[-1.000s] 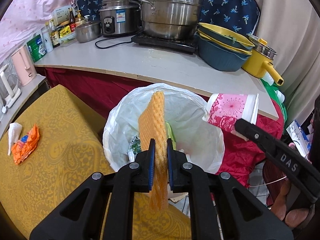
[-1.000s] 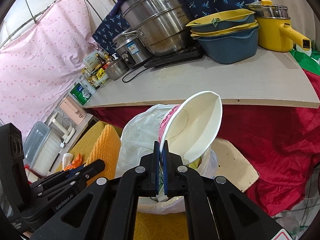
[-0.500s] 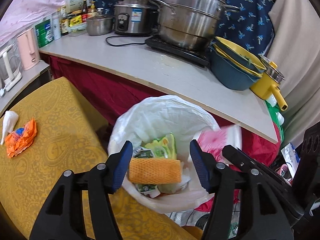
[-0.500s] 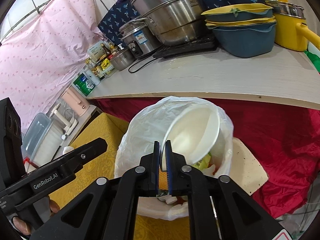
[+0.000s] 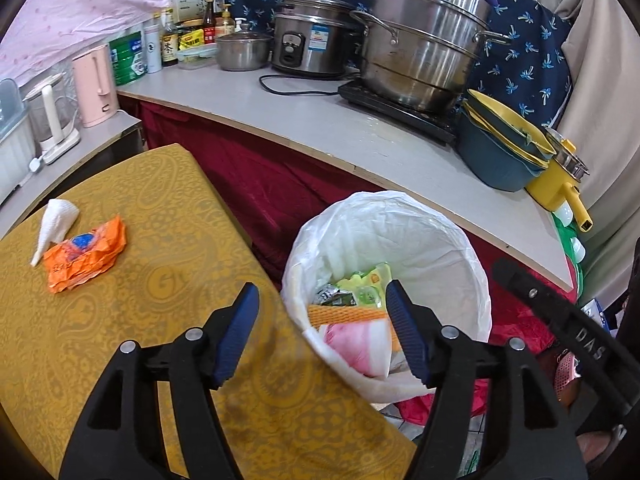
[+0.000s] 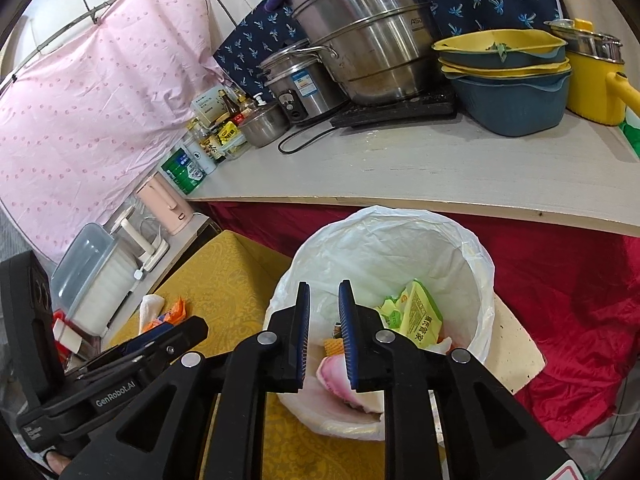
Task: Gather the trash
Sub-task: 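Open both grippers over the bin, dropping the sleeve and the cup, then move both grippers back toward the white tissue and orange packet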
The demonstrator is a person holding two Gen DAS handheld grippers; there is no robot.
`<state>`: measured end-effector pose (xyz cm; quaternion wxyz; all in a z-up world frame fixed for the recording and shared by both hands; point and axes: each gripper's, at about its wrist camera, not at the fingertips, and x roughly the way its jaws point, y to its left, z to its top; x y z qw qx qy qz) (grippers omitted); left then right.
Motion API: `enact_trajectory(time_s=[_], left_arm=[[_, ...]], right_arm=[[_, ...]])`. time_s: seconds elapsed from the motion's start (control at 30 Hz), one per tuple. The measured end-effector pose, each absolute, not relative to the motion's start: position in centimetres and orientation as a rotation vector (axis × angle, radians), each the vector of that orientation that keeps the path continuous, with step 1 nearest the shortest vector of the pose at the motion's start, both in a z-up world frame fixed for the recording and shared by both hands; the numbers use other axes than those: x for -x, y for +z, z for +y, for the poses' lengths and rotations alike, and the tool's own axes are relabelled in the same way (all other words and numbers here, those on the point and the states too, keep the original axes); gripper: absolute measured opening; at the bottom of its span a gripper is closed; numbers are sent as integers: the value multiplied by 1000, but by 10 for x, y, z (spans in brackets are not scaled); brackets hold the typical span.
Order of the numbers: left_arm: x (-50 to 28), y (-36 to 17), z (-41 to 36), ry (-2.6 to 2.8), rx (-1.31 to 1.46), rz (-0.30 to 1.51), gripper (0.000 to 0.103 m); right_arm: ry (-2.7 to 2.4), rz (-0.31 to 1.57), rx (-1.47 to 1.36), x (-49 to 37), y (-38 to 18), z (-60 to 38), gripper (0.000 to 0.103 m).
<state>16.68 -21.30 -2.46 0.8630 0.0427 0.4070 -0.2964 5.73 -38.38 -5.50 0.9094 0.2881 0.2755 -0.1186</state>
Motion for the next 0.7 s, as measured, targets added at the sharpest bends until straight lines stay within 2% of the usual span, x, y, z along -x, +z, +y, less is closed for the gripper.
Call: enact_trajectory(time_s=[0.07, 0.17, 0.3, 0.7], left_arm=[[-164, -22, -206, -611, -90, 843, 70], [-160, -16, -192, -594, -87, 827, 73], [-159, -9, -170, -562, -74, 806, 79], [-159, 5, -93, -463, -18, 767, 80]], right_arm=[[-238, 566, -585, -57, -50, -378, 20], [-232, 559, -569, -58, -43, -368, 25], [-227, 540, -553, -58, -32, -351, 39], [-144, 552, -499, -78, -13, -285, 40]])
